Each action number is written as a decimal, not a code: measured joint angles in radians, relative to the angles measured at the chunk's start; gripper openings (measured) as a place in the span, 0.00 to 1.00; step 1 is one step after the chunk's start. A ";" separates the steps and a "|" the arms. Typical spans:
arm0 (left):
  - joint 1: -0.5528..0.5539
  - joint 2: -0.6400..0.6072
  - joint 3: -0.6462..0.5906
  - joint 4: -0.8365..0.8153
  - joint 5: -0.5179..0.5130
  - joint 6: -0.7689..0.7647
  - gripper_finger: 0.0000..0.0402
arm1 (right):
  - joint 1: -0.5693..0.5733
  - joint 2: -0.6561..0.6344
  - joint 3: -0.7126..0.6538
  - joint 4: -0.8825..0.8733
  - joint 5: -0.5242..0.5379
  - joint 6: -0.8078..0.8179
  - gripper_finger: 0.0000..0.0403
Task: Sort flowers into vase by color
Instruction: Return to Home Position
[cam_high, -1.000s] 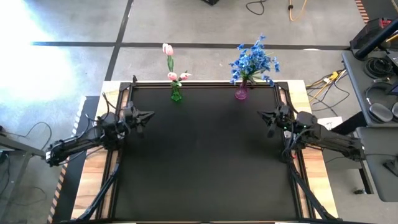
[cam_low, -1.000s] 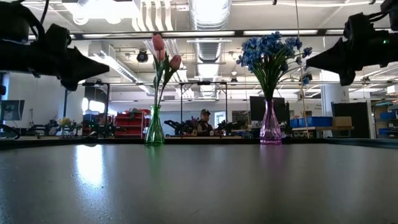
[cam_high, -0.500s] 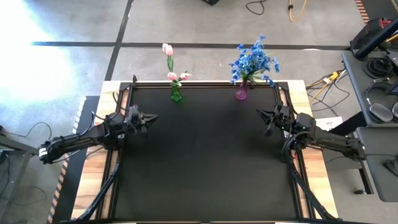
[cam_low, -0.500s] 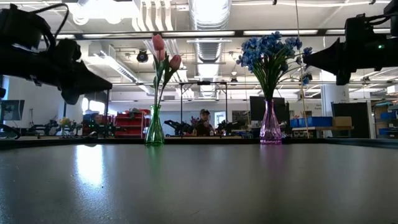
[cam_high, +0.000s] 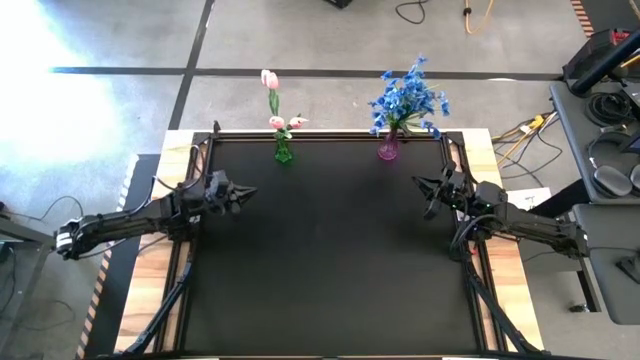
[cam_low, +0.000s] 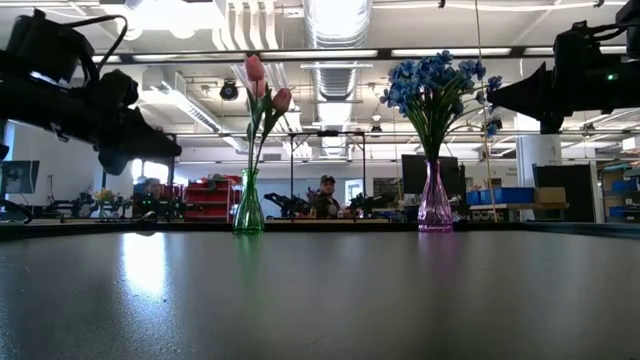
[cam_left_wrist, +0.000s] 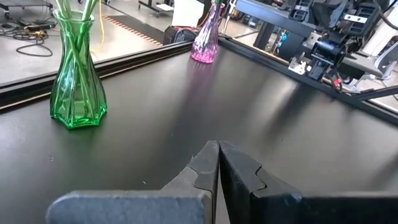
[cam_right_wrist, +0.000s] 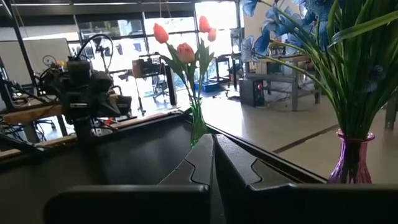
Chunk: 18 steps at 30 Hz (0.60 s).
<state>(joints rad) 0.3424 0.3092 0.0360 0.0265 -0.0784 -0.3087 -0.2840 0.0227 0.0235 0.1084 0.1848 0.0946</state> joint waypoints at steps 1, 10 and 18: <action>0.000 0.004 0.000 0.000 0.000 0.000 0.00 | 0.000 0.000 0.000 0.000 0.000 -0.001 0.02; 0.000 0.026 0.001 0.003 0.000 0.000 0.00 | 0.000 0.000 0.001 0.001 0.000 0.001 0.02; 0.000 0.030 0.001 0.004 0.000 0.000 0.00 | 0.000 0.000 0.001 0.001 0.000 0.001 0.02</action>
<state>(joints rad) 0.3424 0.3389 0.0368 0.0307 -0.0784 -0.3084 -0.2840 0.0227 0.0242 0.1092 0.1848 0.0959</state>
